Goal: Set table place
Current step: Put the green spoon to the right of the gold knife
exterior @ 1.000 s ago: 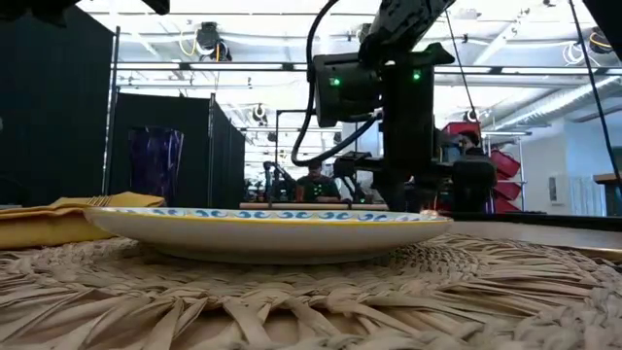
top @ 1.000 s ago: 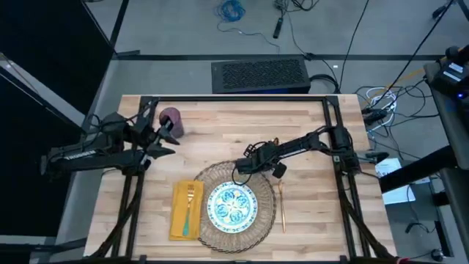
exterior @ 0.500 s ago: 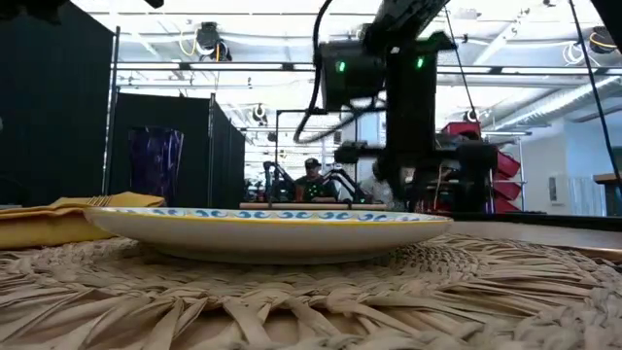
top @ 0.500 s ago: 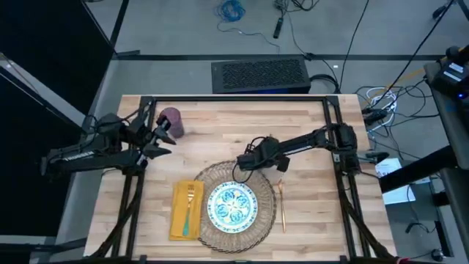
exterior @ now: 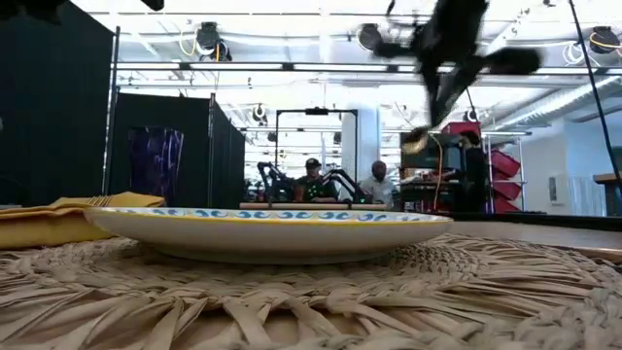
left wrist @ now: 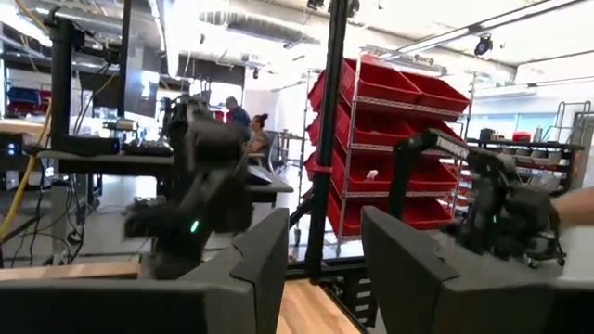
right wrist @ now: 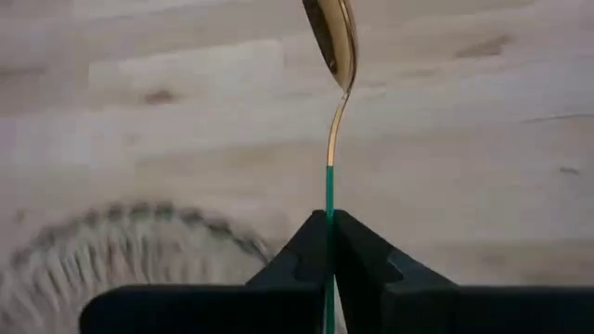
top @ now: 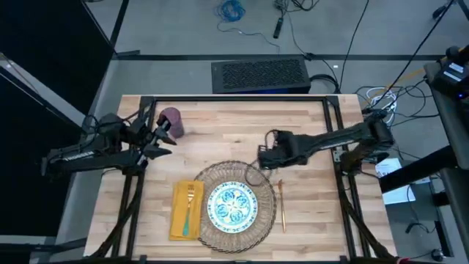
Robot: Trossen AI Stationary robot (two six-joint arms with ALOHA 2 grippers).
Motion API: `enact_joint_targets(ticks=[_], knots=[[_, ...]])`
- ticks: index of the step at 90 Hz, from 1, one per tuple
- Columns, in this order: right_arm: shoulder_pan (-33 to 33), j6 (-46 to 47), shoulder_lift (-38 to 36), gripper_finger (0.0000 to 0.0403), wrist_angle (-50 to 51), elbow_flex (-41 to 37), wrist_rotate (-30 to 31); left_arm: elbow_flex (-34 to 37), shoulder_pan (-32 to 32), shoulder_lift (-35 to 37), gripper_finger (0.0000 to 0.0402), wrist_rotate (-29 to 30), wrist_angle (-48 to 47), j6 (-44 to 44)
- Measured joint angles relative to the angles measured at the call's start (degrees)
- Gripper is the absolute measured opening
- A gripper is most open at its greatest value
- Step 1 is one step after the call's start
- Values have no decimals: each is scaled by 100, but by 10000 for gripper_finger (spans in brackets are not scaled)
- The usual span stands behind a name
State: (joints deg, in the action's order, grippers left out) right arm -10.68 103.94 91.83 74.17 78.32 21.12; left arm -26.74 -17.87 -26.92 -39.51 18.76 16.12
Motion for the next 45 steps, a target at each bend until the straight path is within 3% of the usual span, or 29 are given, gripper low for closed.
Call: enact_joint_targets(ticks=[12, 25, 35, 45], knots=[[-969, 898, -405, 1, 749, 0, -399, 0, 0, 0, 121, 9, 8, -4], [-2147, 2297, -617, 1, 793, -236, -490, 0, 0, 0, 121, 199, 25, -39], [-2754, 2596, -622, 0, -287, -853, -822, 0, 0, 0, 121, 349, 50, -39], [-2808, 2578, -538, 0, -1907, -1551, -641, 0, 0, 0, 121, 483, 49, -37]])
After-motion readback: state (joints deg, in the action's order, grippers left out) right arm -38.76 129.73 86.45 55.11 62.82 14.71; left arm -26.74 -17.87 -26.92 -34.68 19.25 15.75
